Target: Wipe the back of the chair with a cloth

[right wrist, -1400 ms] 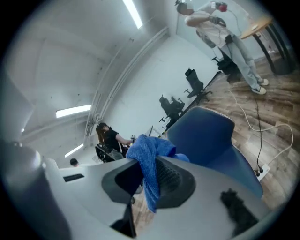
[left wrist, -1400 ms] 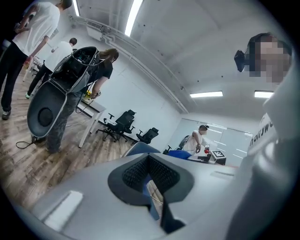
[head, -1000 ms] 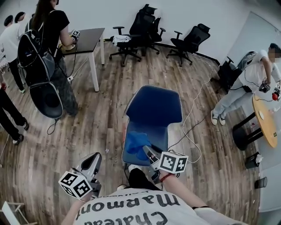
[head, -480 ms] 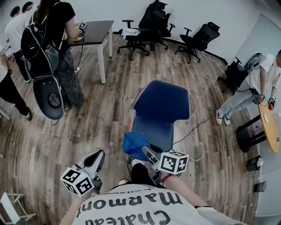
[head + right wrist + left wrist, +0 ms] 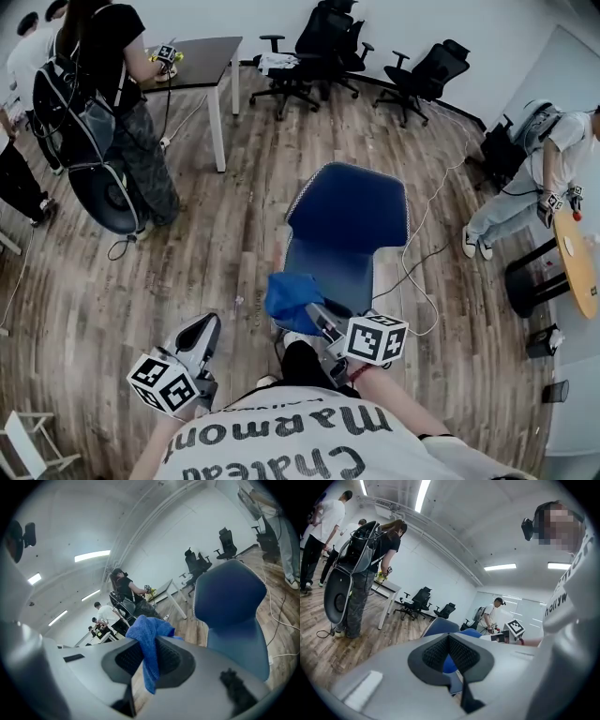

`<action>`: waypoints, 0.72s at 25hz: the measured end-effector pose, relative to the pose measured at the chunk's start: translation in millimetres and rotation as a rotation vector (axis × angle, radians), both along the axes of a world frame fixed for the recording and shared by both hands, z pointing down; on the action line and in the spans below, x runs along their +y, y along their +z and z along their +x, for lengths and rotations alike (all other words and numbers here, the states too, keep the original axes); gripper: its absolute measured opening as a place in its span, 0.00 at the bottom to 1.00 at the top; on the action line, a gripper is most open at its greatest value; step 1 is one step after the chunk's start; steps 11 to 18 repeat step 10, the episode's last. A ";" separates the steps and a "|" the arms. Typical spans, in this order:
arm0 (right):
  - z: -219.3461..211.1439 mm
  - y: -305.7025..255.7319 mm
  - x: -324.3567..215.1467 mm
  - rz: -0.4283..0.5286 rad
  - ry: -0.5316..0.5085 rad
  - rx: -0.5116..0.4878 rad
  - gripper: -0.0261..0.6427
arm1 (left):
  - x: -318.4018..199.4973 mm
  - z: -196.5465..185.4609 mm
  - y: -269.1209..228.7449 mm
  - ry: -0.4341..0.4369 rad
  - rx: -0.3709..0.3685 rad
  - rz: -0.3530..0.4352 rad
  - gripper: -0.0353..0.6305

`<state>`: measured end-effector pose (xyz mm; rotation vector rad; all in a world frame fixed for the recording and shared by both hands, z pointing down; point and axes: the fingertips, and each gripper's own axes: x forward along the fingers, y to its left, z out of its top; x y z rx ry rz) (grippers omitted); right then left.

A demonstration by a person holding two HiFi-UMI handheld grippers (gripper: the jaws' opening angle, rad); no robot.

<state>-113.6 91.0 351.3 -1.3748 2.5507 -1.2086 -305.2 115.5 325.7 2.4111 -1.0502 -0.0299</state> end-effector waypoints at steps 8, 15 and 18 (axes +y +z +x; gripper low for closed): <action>1.4 0.1 5.5 0.001 -0.001 0.007 0.14 | 5.9 -3.8 0.8 -0.027 0.000 0.000 0.06; 2.9 -1.1 6.8 0.002 -0.002 0.011 0.14 | 8.2 -4.3 0.0 -0.036 0.000 -0.005 0.06; 2.9 -1.1 6.8 0.002 -0.002 0.011 0.14 | 8.2 -4.3 0.0 -0.036 0.000 -0.005 0.06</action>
